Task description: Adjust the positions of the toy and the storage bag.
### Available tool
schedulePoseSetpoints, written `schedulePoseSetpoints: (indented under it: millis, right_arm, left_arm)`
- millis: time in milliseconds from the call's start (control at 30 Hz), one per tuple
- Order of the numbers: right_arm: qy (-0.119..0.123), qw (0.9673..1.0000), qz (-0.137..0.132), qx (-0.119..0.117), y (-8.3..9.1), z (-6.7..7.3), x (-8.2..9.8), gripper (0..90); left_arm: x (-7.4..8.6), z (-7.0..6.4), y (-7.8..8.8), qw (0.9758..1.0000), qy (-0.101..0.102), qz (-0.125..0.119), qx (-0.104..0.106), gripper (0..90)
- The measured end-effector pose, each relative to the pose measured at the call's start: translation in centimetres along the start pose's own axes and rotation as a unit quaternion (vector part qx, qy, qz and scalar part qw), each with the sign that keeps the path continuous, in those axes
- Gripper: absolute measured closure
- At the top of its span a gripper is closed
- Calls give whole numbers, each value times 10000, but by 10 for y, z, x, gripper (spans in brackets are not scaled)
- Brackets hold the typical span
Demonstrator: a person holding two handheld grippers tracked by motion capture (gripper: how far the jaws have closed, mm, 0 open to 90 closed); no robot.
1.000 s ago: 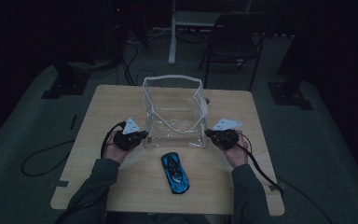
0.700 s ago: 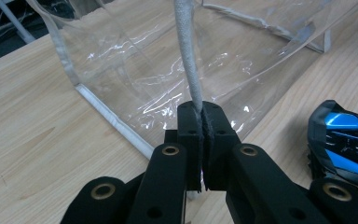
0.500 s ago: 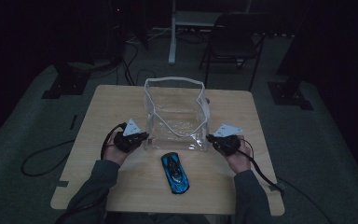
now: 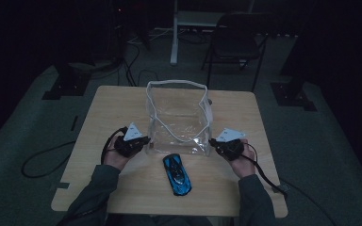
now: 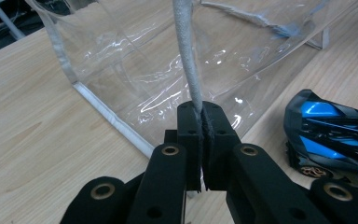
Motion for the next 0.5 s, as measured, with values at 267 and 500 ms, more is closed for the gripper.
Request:
schedulePoseSetpoints:
  millis: [267,500]
  right_arm:
    - [34,10000,34,-28,6,5,1,875]
    - [67,9999,59,-53,10,9,1,875]
  left_arm:
    - [1,-5,4,10000,-8,10,33,876]
    - [2,-8,6,10000,-34,9,47,876]
Point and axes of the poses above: each handheld gripper's, and its own axes: y roughly backward along the jaws, x roughly out of its underside, z roughly to its left, the point moved 5 cm from there along -y, roughly forward along the jaws, and after that the axes turned 14 degrees about -z, right-handed, at the moved point
